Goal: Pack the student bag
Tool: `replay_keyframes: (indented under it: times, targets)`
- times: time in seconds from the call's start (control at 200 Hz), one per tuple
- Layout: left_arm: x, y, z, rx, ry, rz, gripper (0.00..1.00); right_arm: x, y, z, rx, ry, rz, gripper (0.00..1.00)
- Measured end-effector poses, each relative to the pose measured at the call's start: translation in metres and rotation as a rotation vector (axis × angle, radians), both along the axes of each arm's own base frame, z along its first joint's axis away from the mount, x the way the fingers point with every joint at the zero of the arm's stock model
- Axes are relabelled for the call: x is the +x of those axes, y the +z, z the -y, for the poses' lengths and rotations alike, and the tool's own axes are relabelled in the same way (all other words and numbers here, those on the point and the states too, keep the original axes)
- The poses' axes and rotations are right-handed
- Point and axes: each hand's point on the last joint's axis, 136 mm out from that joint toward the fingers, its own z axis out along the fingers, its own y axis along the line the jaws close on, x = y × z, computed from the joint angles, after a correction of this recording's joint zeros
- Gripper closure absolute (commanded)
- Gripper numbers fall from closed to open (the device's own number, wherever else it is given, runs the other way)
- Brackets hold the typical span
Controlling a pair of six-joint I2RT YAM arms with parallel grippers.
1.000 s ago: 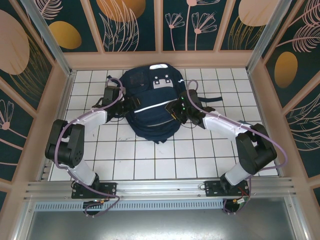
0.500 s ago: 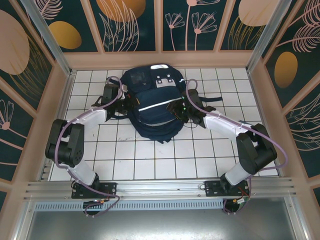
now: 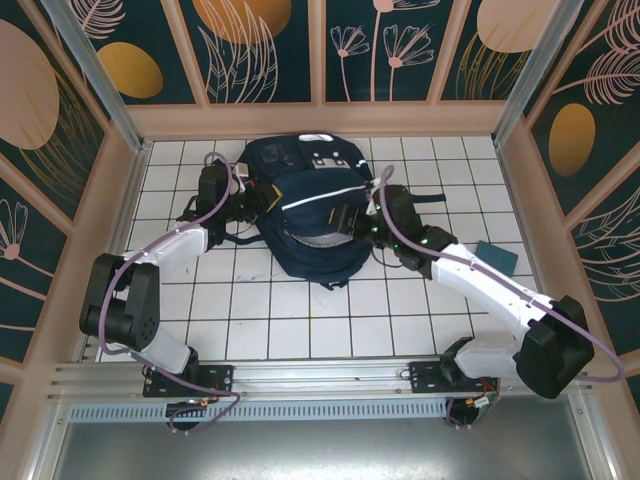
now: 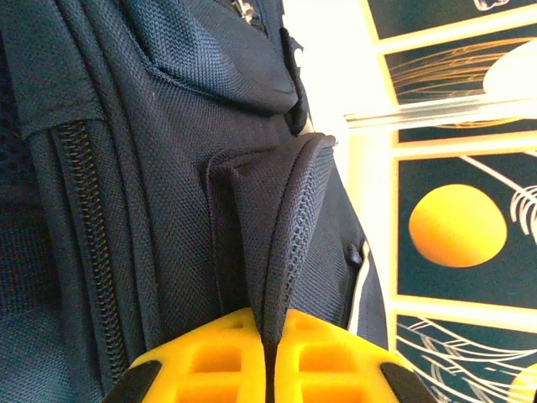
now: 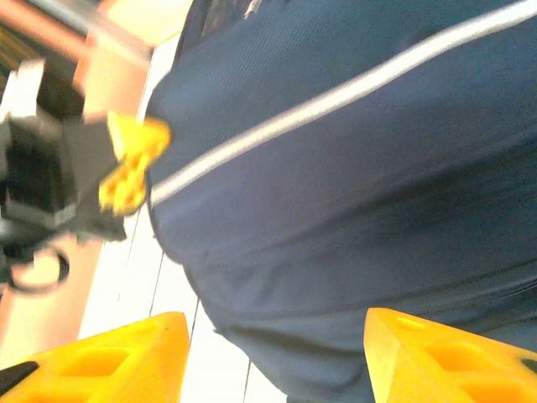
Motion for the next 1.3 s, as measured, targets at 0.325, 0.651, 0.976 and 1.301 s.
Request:
replay_keyframes:
  times: [0.325,0.651,0.976,1.301]
  targets:
    - [0.001,0.008,0.005,-0.063,0.019,-0.027,1.00,-0.041,-0.055,-0.076,-0.086,0.241,-0.033,0.46]
    - [0.003,0.007,0.003,-0.068,0.034,-0.036,1.00,-0.018,-0.082,-0.092,-0.096,0.154,-0.013,0.49]
    - [0.006,0.011,0.002,-0.076,0.050,-0.018,1.00,0.000,-0.067,-0.103,0.005,0.081,0.035,0.63]
    - [0.006,0.012,0.002,-0.081,0.051,-0.015,1.00,0.004,-0.054,-0.110,0.086,0.063,0.042,0.90]
